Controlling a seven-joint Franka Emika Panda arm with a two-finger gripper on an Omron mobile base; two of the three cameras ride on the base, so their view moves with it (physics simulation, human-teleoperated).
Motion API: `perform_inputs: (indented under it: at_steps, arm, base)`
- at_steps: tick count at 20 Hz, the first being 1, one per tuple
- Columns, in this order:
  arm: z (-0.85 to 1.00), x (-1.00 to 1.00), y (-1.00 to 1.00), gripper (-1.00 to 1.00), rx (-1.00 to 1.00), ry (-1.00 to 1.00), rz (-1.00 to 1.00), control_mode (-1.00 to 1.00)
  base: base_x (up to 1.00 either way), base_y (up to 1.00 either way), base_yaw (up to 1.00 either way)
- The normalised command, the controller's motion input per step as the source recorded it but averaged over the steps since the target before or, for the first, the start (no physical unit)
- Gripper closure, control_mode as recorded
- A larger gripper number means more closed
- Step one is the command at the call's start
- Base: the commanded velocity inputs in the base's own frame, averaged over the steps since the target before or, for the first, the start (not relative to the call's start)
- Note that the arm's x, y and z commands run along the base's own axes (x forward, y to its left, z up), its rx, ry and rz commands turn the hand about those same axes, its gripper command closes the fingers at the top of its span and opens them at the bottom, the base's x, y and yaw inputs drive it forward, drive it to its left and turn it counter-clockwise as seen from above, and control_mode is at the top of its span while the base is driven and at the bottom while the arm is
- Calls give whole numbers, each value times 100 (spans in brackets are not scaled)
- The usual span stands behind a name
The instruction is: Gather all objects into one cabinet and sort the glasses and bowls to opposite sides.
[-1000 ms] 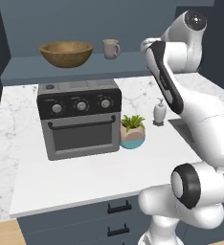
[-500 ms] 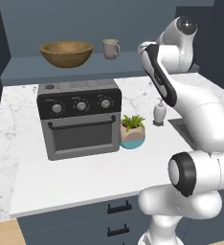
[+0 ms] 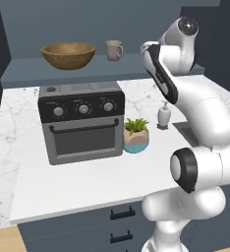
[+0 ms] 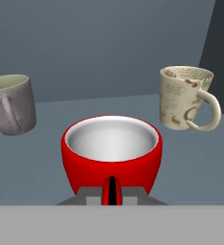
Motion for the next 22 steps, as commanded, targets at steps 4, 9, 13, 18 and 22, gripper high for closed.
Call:
perform_inputs:
  at_steps: [4,9,13,18,22]
  arm:
    - [0,47,-7,100,0,0,0,-100]
    - [-1,38,-8,100,0,0,0,-100]
    - [-23,18,-7,100,0,-6,0,-100]
    - [-26,1,-4,100,0,-13,0,-100]
    - [-26,0,0,100,0,-12,0,-100]
  base:
    - [0,0,0]
    - [0,0,0]
    - [0,0,0]
    - [0,0,0]
    - [0,0,0]
